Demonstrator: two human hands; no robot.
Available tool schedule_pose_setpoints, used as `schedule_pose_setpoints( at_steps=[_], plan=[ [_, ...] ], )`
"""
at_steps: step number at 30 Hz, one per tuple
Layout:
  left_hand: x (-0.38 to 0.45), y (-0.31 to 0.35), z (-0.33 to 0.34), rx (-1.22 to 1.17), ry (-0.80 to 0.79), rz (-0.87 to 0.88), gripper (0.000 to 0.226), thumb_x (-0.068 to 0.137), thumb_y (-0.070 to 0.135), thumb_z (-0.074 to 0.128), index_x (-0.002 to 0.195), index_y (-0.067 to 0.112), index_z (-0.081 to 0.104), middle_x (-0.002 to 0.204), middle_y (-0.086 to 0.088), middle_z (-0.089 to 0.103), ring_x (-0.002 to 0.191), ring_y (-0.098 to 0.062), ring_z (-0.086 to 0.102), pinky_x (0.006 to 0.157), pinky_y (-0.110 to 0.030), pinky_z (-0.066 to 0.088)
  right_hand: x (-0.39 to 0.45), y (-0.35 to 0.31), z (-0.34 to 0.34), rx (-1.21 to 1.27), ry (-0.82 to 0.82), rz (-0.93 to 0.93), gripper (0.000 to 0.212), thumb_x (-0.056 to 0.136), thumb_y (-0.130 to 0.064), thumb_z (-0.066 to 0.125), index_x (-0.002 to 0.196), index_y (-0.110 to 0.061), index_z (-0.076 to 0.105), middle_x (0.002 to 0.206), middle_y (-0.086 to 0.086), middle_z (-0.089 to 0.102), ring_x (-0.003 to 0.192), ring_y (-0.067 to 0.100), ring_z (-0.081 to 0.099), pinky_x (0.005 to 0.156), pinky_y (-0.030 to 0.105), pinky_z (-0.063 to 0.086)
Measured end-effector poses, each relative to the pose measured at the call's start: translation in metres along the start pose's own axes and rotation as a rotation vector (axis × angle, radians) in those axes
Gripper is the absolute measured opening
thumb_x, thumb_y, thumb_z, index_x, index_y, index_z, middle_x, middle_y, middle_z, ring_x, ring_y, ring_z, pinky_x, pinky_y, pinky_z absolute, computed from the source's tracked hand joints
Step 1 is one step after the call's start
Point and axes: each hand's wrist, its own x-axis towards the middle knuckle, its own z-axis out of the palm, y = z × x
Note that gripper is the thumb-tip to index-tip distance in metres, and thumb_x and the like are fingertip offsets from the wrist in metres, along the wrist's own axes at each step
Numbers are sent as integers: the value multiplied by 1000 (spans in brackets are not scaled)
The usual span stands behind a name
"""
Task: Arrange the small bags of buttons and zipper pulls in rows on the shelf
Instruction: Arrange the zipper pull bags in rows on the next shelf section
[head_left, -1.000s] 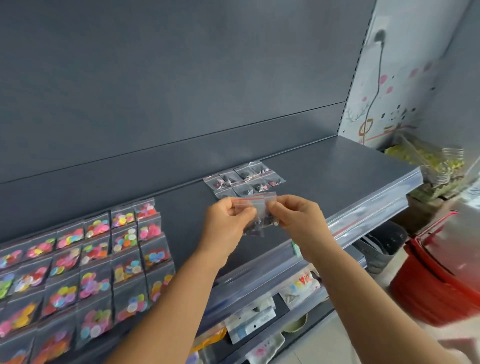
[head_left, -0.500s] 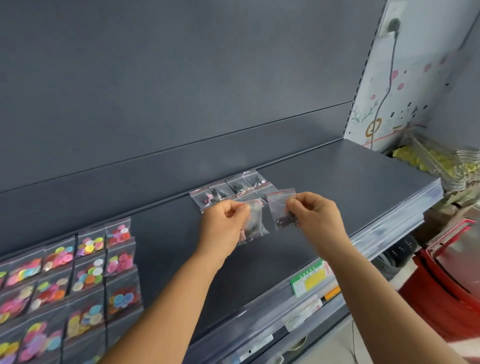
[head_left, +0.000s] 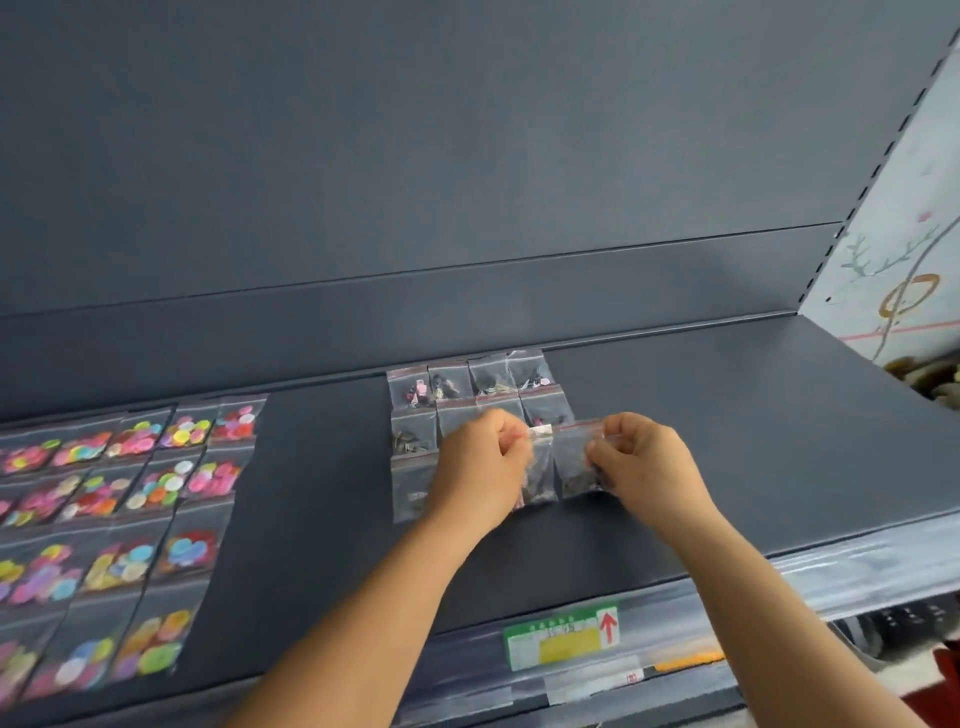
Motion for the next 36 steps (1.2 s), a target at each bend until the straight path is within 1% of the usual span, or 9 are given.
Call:
schedule_pose_setpoints(
  at_steps=[2, 5, 7, 9, 12, 17, 23, 29, 36],
  plan=[
    [1, 3, 3, 96, 19, -3, 10, 89, 21, 54, 89, 29, 61, 85, 11, 67, 70, -8, 63, 69, -30, 54, 2, 0, -1, -78, -15, -32, 5, 84, -17, 63, 89, -19, 61, 69, -9, 65, 60, 11, 57, 54, 22, 42],
    [2, 6, 6, 230, 63, 35, 19, 91, 19, 54, 108, 23, 62, 104, 1, 67, 91, -19, 61, 77, -34, 51, 4, -2, -2, -184, -40, -80, 25, 85, -18, 61, 110, -20, 60, 92, -1, 67, 83, 20, 60, 68, 23, 41],
    [1, 5, 6, 313, 93, 93, 33, 90, 18, 55, 123, 22, 56, 117, -1, 61, 108, -22, 51, 88, -34, 43, 4, -3, -3, -231, -42, -125, 35, 86, -19, 61, 121, -19, 56, 105, 0, 64, 91, 20, 60, 76, 24, 42],
    [-3, 2, 4, 390, 100, 148, 39, 91, 19, 55, 130, 22, 53, 125, 1, 55, 118, -21, 41, 96, -31, 34, 3, -1, -6, -288, -53, -194, 37, 86, -18, 62, 123, -20, 56, 113, 1, 60, 98, 21, 58, 80, 27, 42],
    [-12, -3, 5, 447, 27, 235, 37, 94, 22, 52, 130, 22, 55, 128, 5, 54, 119, -16, 39, 99, -31, 35, 0, -1, -9, -365, -121, -307, 29, 86, -18, 62, 115, -22, 65, 117, 3, 59, 107, 25, 54, 85, 27, 40],
    [-20, -8, 10, 536, -83, 288, 32, 96, 30, 47, 123, 19, 60, 129, 6, 54, 117, -16, 40, 96, -28, 34, -3, 0, -3, -493, -216, -476, 15, 84, -12, 60, 95, -13, 71, 102, 4, 66, 101, 25, 54, 85, 24, 31],
    [-18, -7, 13, 590, -92, 267, 35, 97, 33, 46, 126, 18, 58, 130, 5, 52, 119, -18, 40, 97, -32, 38, 3, 3, 0, -523, -238, -462, 24, 89, -20, 56, 109, -24, 68, 119, -2, 60, 112, 23, 50, 92, 25, 32],
    [-16, -5, 19, 598, -90, 269, 35, 96, 33, 46, 124, 16, 58, 128, 3, 53, 117, -20, 40, 97, -32, 37, 6, 1, 0, -552, -267, -486, 20, 88, -19, 54, 100, -21, 70, 116, -3, 61, 111, 23, 50, 90, 26, 35],
    [-19, -5, 20, 606, -80, 270, 36, 96, 34, 46, 126, 17, 56, 127, 4, 52, 117, -18, 40, 96, -31, 37, 5, -1, -3, -552, -277, -493, 19, 88, -19, 54, 99, -19, 70, 115, -2, 60, 109, 21, 50, 91, 24, 35]
  ],
)
